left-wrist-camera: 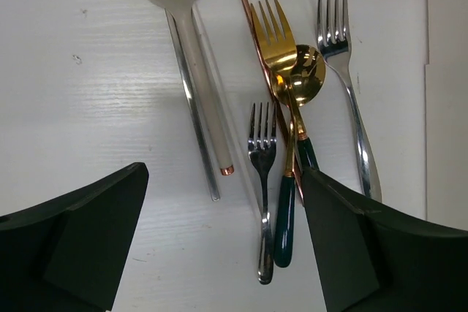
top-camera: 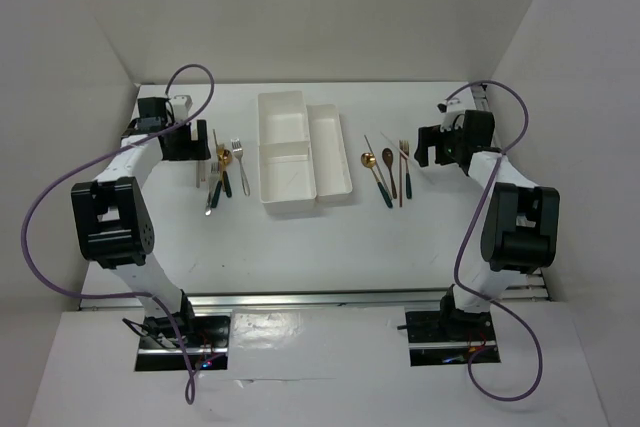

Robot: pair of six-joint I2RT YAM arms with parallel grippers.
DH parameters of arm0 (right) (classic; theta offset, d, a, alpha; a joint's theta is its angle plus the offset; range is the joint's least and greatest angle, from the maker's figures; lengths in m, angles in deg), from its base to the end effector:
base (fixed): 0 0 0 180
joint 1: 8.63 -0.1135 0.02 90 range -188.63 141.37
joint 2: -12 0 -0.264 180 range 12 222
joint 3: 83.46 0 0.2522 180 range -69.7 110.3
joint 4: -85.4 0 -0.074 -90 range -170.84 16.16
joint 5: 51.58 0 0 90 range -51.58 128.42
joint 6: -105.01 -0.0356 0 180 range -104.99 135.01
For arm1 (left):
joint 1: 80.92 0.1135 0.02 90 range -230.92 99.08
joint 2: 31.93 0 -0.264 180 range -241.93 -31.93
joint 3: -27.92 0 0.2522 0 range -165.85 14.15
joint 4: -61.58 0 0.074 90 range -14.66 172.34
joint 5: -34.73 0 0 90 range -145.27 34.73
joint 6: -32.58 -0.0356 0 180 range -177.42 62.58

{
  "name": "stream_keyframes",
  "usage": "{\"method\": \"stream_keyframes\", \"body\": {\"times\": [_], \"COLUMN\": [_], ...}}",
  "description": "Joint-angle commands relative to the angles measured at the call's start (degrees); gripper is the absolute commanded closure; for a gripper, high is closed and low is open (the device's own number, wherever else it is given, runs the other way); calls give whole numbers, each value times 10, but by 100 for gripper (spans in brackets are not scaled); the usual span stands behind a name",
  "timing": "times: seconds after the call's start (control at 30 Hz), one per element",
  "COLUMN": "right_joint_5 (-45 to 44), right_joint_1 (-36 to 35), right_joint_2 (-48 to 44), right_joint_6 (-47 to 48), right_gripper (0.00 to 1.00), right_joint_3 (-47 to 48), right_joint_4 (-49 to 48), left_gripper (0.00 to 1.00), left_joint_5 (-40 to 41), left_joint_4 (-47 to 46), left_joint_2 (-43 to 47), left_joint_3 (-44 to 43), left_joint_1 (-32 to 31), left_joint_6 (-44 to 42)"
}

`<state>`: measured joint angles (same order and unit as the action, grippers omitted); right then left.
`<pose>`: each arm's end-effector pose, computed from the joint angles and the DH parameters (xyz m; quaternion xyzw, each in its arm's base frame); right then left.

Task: Sort the eating utensils into containers

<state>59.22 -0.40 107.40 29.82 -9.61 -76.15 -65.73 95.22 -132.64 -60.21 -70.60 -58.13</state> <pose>0.3597 -0.0392 0.2147 -0.1273 0.8856 0.0773 0.4400 0.3855 0.0636 0.2393 -0.0435 0.9236 -0.0485 0.3777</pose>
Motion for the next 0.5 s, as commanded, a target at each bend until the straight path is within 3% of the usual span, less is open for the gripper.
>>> {"method": "stream_keyframes", "body": {"times": [0.0,0.2,0.33,0.47], "right_joint_5": [-10,23,35,29], "right_joint_1": [-2,-2,-8,-8], "right_joint_2": [-8,-58,-64,-10], "right_joint_6": [-40,-15,38,108], "right_gripper": [0,0,0,19], "right_joint_3": [20,20,20,27], "right_joint_4": [-13,44,69,87], "left_gripper": [0,0,0,0], "left_joint_5": [-1,-131,-156,-167], "left_joint_4": [10,90,97,124], "left_joint_2": [16,28,33,20], "left_joint_3": [-31,-93,-93,-114], "left_joint_1": [1,1,1,1], "left_joint_6": [23,-24,-25,-41]}}
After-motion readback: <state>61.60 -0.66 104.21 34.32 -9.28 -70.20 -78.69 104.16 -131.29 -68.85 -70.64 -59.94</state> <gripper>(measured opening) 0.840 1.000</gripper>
